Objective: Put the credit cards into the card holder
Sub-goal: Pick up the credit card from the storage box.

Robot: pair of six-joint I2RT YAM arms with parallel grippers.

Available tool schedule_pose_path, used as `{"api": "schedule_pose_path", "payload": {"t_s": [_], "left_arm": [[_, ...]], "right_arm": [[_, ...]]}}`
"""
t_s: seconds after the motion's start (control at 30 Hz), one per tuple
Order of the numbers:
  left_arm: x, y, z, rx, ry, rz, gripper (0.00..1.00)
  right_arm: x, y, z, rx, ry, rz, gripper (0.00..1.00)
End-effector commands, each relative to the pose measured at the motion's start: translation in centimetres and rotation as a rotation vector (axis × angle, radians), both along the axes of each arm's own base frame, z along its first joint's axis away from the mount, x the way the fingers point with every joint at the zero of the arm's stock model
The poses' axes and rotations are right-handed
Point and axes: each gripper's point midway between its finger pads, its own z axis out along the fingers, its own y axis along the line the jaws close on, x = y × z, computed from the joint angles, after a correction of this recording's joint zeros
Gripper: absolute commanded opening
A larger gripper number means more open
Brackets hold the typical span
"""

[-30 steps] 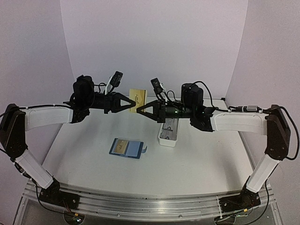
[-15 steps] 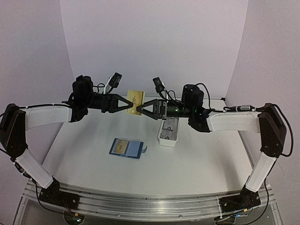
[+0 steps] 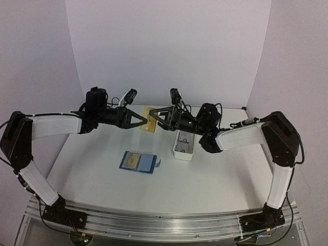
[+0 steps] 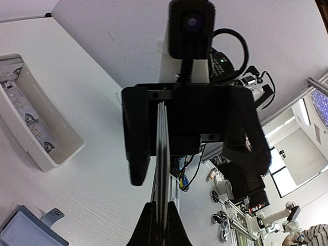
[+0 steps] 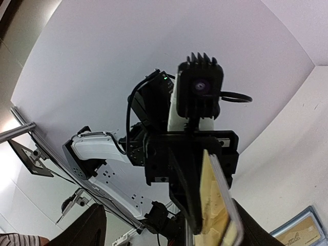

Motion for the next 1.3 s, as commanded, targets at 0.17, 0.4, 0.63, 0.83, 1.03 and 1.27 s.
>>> {"api": "schedule_pose_path", "payload": {"t_s": [0.17,0.4,0.63,0.83,1.03,1.27], "left_arm": [[3.1,-0.1,-0.3,0.068,0.059,0.12,0.0],[3.6,0.3,-2.9,0.109,0.172,0.129,0.0],[3.7,0.0,-4.6,0.127,0.246,0.105,0.01],[3.7,0.2,-5.0,0.153,0.177,0.102,0.21],[3.5,0.2,-4.5,0.143,0.113,0.079,0.16],[4.1,0.5,-3.9,0.148,0.081,0.1,0.21]], "right_arm": [[0.7,0.7,-1.0,0.053,0.196,0.033,0.67],[0.5,0.9,-2.2,0.045,0.274,0.038,0.66],[1.4,1.4,-3.9,0.053,0.354,0.023,0.66],[1.4,1.6,-3.7,0.057,0.332,0.029,0.65],[1.2,1.6,-3.3,0.056,0.304,0.04,0.62],[1.1,1.5,-3.8,0.049,0.325,0.04,0.61]]}}
